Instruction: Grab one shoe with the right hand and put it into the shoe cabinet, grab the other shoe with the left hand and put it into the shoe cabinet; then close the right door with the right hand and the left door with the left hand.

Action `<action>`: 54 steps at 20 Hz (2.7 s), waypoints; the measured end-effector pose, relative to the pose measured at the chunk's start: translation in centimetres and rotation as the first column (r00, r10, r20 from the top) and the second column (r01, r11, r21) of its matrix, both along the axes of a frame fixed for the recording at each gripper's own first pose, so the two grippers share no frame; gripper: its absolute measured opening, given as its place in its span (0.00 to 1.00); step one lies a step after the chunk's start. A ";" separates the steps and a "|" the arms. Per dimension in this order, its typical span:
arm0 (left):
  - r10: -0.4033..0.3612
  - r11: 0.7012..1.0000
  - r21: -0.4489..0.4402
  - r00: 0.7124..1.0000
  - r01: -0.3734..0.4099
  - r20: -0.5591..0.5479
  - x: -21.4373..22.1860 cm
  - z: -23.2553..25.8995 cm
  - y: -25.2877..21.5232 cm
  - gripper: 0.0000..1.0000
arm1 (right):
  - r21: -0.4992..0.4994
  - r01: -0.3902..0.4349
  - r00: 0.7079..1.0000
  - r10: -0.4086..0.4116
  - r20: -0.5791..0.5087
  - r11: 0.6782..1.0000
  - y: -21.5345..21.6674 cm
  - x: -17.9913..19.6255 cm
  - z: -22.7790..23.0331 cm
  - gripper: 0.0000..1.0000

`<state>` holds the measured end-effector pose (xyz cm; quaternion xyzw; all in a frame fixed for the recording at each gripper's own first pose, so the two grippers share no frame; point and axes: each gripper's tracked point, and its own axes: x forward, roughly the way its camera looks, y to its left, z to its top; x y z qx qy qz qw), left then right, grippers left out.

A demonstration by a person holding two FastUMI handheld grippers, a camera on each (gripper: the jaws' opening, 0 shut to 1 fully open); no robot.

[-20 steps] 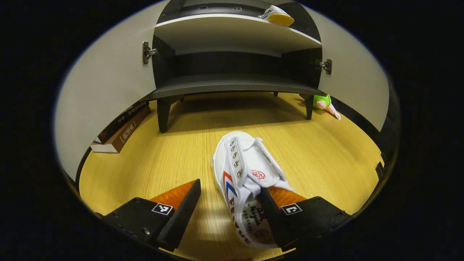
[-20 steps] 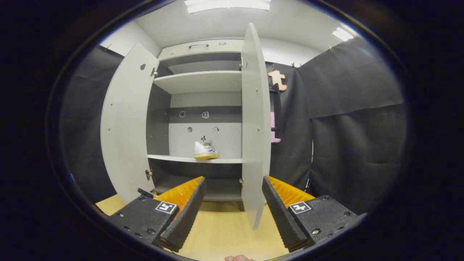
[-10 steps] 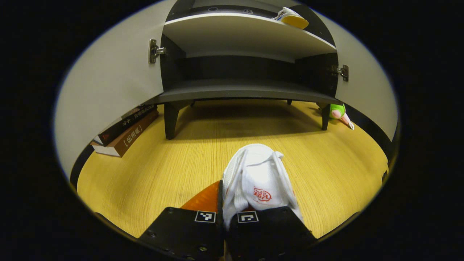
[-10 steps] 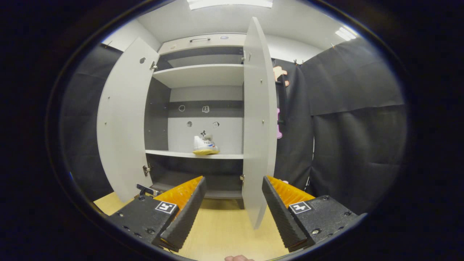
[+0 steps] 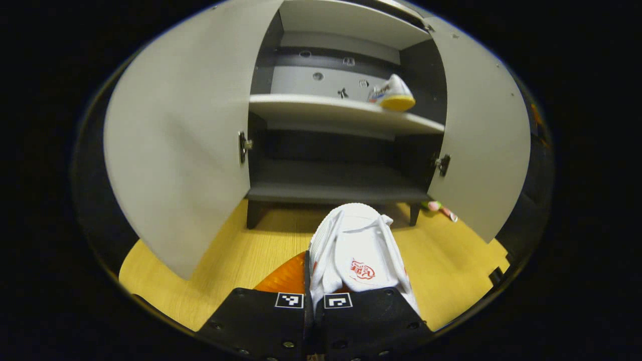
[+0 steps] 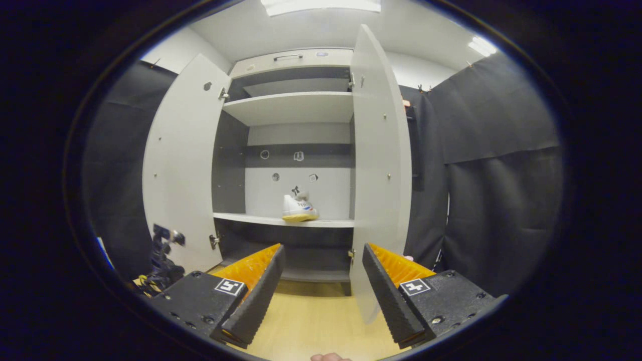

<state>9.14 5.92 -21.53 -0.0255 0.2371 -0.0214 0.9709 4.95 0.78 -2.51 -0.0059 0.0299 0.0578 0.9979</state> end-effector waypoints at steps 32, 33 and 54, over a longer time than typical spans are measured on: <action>0.224 0.973 0.094 0.959 -0.211 -0.173 11.2 4.4 -1.2 0.02 | -0.035 0.030 0.999 -0.029 0.041 0.999 -0.8 2.5 1.3 0.98; 0.240 0.968 0.110 0.956 -0.224 -0.168 11.0 4.6 -0.9 0.18 | -0.031 0.026 0.999 -0.025 0.036 0.999 -0.7 2.6 1.1 0.98; -0.007 0.999 0.051 0.892 -0.018 0.452 -8.5 21.3 -5.7 0.67 | 0.010 -0.027 0.999 0.027 0.040 1.000 0.5 1.6 1.0 0.98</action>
